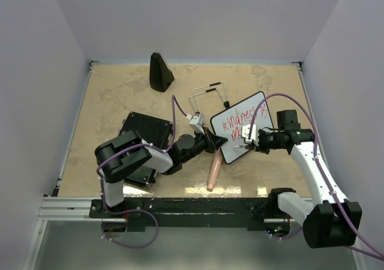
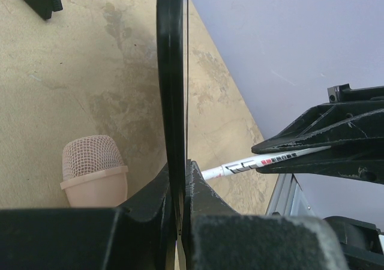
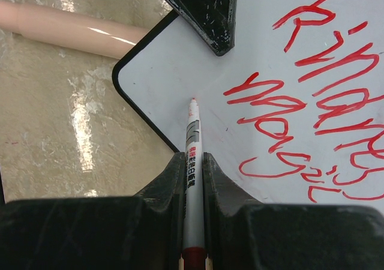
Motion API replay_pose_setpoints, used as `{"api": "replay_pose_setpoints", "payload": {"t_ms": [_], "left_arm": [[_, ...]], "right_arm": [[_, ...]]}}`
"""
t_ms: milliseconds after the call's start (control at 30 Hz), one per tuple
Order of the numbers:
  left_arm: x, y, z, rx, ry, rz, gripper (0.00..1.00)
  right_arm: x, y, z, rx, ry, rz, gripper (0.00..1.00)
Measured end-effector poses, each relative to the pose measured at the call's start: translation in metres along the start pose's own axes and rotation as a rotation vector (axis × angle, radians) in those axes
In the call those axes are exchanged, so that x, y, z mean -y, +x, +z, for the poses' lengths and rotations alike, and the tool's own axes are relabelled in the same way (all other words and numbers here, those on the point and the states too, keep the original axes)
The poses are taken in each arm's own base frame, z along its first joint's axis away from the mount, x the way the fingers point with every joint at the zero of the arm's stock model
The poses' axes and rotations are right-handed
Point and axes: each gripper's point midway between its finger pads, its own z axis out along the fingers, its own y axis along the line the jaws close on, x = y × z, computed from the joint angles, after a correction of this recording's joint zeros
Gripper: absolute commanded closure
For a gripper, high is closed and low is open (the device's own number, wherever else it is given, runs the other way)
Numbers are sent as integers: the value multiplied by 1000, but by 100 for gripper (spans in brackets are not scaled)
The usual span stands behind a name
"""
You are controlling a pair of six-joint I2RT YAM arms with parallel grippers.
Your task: Write a sentence on the whiteboard
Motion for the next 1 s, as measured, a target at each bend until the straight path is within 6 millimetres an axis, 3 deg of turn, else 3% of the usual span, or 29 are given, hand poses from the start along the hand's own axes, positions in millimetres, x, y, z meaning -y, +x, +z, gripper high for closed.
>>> {"api": "replay_pose_setpoints", "payload": {"t_ms": [400,1000], "left_arm": [[-2,1,0,0,-8,2,100],[-4,1,0,1,-15,5,100]], "right_arm": [[1,2,4,-20,-2,10,100],[-22,21,10,-99,-121,33,100]]}}
